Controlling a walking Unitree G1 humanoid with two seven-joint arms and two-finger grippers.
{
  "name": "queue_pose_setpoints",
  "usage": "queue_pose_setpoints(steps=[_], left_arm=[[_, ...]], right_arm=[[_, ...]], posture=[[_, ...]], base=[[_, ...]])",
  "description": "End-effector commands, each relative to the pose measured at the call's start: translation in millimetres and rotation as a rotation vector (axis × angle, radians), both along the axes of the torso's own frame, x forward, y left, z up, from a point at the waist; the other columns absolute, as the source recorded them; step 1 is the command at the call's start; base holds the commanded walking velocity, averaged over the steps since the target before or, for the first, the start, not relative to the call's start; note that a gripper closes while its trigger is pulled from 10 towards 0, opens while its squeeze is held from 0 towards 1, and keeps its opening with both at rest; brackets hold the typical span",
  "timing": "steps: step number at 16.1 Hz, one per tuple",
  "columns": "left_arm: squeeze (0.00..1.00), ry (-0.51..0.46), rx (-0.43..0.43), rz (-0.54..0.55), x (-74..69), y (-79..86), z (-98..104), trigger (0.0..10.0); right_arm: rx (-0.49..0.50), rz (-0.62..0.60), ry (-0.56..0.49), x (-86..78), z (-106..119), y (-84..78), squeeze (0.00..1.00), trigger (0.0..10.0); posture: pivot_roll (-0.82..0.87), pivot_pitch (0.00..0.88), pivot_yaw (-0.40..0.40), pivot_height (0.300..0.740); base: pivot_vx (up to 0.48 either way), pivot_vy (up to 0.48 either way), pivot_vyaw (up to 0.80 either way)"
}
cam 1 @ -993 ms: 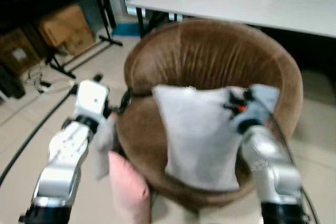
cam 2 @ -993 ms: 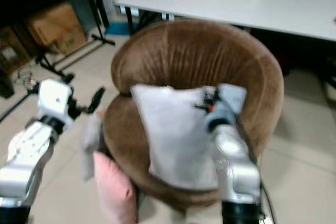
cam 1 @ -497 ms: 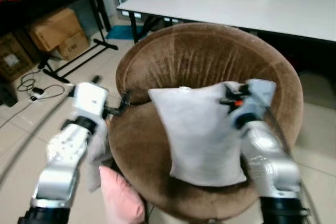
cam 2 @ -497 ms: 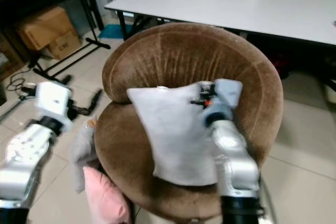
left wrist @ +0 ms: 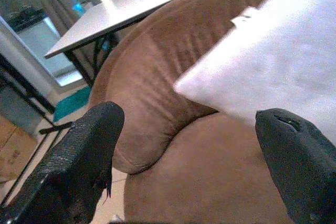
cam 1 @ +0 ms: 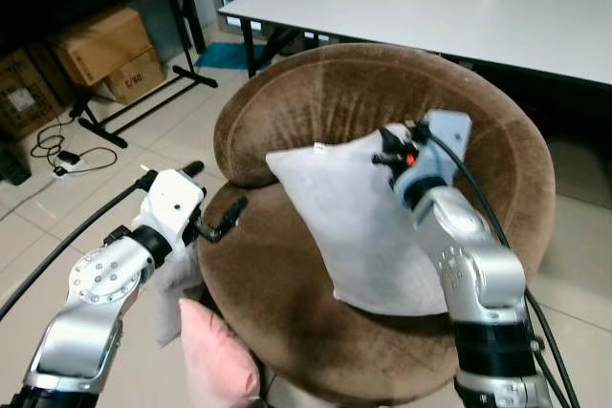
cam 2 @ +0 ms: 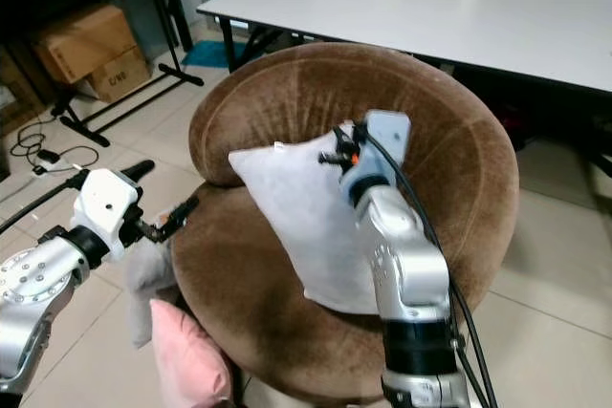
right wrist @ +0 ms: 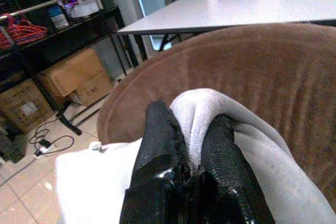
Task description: Move the pillow to the sofa from floor
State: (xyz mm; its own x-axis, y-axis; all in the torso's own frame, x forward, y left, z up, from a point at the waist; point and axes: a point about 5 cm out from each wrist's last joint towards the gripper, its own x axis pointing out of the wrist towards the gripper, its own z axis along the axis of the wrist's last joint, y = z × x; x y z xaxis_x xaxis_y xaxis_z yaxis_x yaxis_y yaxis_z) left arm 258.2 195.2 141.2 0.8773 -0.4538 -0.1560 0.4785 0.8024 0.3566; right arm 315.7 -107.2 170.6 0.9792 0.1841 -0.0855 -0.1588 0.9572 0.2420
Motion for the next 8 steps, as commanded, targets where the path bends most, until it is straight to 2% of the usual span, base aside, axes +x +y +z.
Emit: queue_pose_setpoints(steps=[1, 4, 5, 6, 7, 8], left_arm=[[0.00, 0.029, 0.004, -0.053, -3.8, -1.0, 1.5, 10.0], [0.00, 0.085, 0.020, -0.122, -10.5, -0.1, -0.7, 10.0], [0.00, 0.088, 0.021, -0.126, -10.8, -0.2, -0.6, 10.0], [0.00, 0.107, 0.020, -0.144, -13.3, -0.1, -1.4, 10.0], [0.00, 0.119, 0.018, -0.155, -16.5, 0.0, -1.6, 10.0], [0.00, 0.122, 0.017, -0.154, -17.2, 0.4, -1.5, 10.0]], right_arm=[[0.046, 0.007, -0.011, 8.4, 11.6, 7.3, 0.00, 10.0], [0.217, -0.020, 0.084, 37.6, 18.7, 24.0, 0.00, 10.0], [0.231, -0.028, 0.091, 39.7, 19.4, 24.4, 0.00, 10.0], [0.290, -0.091, 0.129, 52.0, 20.7, 21.5, 0.00, 10.0], [0.387, -0.206, 0.188, 70.2, 19.4, 8.4, 0.00, 10.0], [0.437, -0.280, 0.216, 77.5, 16.0, -5.5, 0.00, 10.0]], posture=[[-0.02, 0.000, 0.046, 0.740], [-0.01, 0.000, 0.043, 0.740], [-0.01, 0.000, 0.043, 0.740], [0.00, 0.000, 0.035, 0.740], [0.02, 0.000, 0.026, 0.740], [0.02, 0.000, 0.026, 0.740]], base=[[0.000, 0.000, 0.00], [0.000, 0.000, 0.00], [0.000, 0.000, 0.00], [0.000, 0.000, 0.00], [0.000, 0.000, 0.00], [0.000, 0.000, 0.00]])
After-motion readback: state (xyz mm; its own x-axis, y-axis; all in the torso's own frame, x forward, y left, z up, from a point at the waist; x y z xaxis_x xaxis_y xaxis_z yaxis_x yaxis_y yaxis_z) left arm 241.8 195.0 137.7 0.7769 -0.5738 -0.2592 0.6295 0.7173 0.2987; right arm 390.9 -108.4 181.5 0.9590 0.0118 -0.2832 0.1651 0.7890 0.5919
